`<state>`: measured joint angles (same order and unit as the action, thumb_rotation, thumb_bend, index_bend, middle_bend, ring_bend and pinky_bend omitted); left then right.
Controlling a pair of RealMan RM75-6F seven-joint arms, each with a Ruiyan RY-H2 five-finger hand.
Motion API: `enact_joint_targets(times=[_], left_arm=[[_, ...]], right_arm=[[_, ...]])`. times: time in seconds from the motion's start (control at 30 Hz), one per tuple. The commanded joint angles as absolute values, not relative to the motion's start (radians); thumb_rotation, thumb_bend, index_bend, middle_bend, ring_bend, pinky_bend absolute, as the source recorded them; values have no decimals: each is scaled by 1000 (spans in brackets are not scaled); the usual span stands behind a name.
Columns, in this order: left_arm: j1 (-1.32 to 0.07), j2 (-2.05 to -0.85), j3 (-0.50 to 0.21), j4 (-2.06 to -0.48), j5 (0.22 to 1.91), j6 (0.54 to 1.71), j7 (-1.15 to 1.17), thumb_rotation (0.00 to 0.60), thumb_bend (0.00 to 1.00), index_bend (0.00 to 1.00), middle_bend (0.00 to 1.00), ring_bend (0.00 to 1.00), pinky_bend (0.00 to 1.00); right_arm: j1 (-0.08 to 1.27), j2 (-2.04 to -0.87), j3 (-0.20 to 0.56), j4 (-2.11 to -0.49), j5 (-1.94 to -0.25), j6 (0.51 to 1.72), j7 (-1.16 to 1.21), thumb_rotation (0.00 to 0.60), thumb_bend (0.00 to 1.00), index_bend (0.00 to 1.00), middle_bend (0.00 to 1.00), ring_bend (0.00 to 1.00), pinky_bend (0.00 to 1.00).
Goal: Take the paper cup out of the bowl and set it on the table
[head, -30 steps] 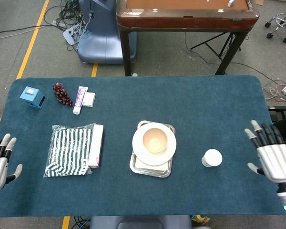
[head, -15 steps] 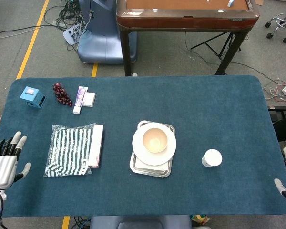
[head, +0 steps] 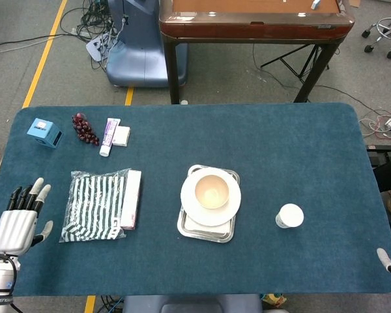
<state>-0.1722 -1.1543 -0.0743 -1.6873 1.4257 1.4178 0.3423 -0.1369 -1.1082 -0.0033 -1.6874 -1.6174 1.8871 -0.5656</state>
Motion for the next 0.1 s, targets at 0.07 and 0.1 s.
enact_joint_targets(times=[0.07, 0.1], left_arm=[[-173, -1157, -70, -1677, 1419, 1411, 344, 600, 324, 0, 0, 0, 0], [-172, -1156, -71, -1678, 1417, 1412, 339, 600, 324, 0, 0, 0, 0]], right_arm=[[-138, -1107, 2, -1692, -1625, 1877, -574, 600, 73, 0, 0, 0, 0], [-137, -1109, 4, -1692, -1627, 1872, -580, 600, 73, 0, 0, 0, 0]])
